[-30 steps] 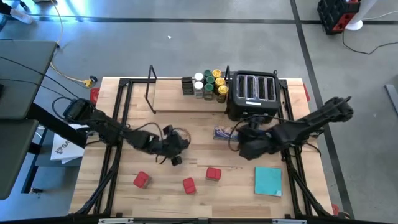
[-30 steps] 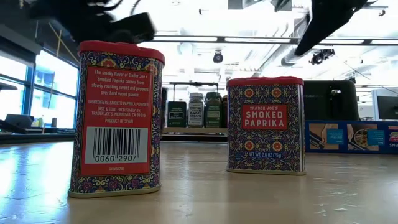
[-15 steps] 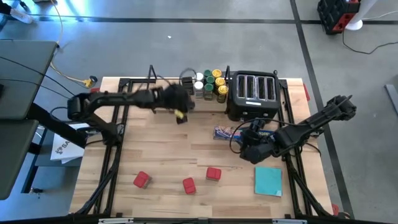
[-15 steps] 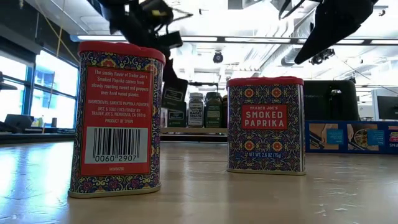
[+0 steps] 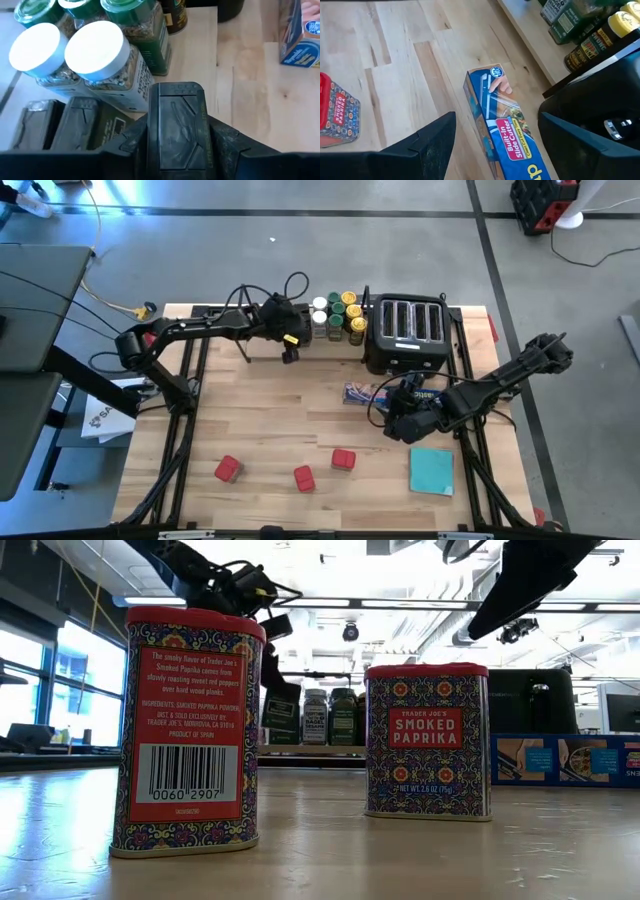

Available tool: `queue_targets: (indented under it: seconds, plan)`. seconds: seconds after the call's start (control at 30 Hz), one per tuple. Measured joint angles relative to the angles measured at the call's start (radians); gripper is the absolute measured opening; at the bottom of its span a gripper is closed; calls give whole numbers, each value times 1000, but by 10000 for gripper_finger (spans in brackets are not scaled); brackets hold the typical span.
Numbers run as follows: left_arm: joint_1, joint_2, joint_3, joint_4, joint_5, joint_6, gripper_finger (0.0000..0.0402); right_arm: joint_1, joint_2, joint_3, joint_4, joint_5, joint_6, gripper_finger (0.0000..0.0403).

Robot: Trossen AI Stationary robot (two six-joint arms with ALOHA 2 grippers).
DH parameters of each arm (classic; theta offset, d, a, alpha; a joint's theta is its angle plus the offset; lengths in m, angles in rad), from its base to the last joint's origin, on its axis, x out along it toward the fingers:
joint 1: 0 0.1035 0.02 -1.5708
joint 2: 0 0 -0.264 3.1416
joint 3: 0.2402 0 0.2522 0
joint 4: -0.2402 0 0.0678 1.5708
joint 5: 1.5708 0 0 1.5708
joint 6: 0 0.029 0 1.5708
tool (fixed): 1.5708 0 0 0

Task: Shelf spices
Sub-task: Put the black seasoning can on the shelf aligned with the other black seasoning can

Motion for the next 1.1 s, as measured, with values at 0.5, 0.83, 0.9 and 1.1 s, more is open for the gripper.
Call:
queue_targets:
  seconds: [0.5,0.83,0.9,1.1]
  plan:
    - [19,-24,0,4,-54,54,219,0,0,1,12,-20,-3,277]
    - [-88,-114,1,-31,-114,22,182,0,0,1,21,-19,-7,277]
    - [-107,-97,1,-64,-87,-3,160,0,0,1,29,-19,-7,277]
    - [-144,-22,-1,-94,-123,-41,77,0,1,1,47,-19,-26,277]
